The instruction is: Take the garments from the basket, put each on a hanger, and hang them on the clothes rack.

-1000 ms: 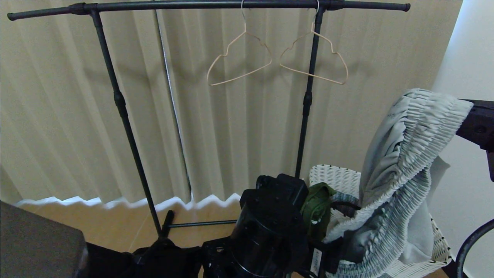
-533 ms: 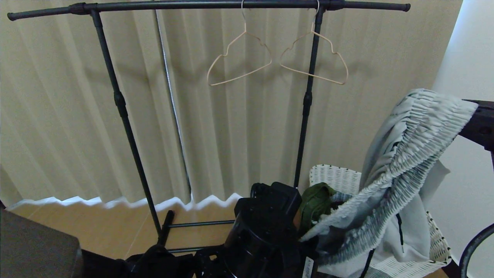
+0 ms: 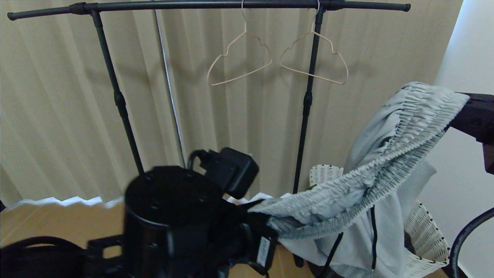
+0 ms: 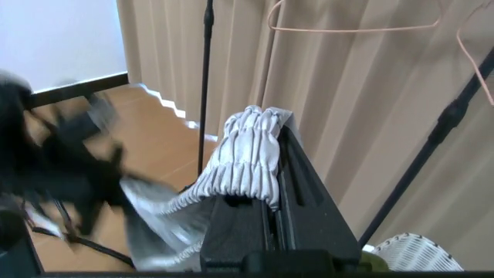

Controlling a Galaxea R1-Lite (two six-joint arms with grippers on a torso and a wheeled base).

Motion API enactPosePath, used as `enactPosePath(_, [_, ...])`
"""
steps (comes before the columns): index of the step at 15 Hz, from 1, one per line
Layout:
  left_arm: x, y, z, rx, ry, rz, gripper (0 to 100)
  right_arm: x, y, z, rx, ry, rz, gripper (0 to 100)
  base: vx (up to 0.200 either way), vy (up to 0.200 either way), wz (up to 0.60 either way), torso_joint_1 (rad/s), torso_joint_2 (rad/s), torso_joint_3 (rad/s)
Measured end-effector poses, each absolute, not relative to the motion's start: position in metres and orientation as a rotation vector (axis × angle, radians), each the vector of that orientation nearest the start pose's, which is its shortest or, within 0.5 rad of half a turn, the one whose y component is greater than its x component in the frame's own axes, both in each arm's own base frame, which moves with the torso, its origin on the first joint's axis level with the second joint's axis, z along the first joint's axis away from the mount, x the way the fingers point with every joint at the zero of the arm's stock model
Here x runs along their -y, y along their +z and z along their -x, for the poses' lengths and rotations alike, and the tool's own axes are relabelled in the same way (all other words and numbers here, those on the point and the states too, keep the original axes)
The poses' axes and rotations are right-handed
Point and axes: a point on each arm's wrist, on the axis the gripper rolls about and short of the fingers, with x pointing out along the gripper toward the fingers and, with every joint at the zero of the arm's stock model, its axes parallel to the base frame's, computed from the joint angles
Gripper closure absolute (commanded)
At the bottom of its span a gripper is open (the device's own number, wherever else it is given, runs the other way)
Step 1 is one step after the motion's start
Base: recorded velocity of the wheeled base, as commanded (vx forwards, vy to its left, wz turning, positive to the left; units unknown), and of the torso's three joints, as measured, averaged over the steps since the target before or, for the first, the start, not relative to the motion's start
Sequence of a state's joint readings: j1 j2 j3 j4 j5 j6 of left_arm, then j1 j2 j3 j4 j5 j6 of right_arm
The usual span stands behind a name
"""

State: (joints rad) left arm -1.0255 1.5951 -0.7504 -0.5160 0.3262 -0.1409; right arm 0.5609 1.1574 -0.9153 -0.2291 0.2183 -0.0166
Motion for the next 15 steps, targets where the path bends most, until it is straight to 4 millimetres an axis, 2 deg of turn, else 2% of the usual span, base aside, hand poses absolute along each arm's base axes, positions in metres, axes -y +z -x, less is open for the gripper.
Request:
enactPosePath(1, [0.219,0.202,-0.149,-0.305,-0.66,-0.083,100,-0.095,0.306,-0.142,-0.004,0.782,0.017,100,0.0,0.0,0.0,0.0,0.0,0.0])
enactPosePath(5, [0.17,0.295,-0.146,-0.185,-0.628,0.005,100,-0.097,0.316,-0.146,0.051,0.783,0.005,100,0.0,0.0,0.0,0.0,0.0,0.0])
enactPosePath(8, [0.143,0.346,-0.143,-0.061,-0.58,0.017,100,-0.095,0.335,-0.153,0.124,0.75,-0.004,100,0.0,0.0,0.0,0.0,0.0,0.0])
enactPosePath(10, [0.133,0.354,-0.145,-0.017,-0.54,-0.044,100,-0.091,0.34,-0.167,0.129,0.694,0.002,100,0.0,0.0,0.0,0.0,0.0,0.0])
enactPosePath(12, [0.13,0.341,-0.151,-0.049,-0.507,-0.099,100,-0.09,0.331,-0.183,0.085,0.653,0.009,100,0.0,0.0,0.0,0.0,0.0,0.0])
enactPosePath(14, [0.132,0.319,-0.158,-0.114,-0.491,-0.132,100,-0.092,0.311,-0.195,0.005,0.637,0.019,100,0.0,0.0,0.0,0.0,0.0,0.0])
enactPosePath(15, [0.134,0.315,-0.161,-0.117,-0.487,-0.12,100,-0.093,0.302,-0.199,-0.027,0.635,0.023,100,0.0,0.0,0.0,0.0,0.0,0.0])
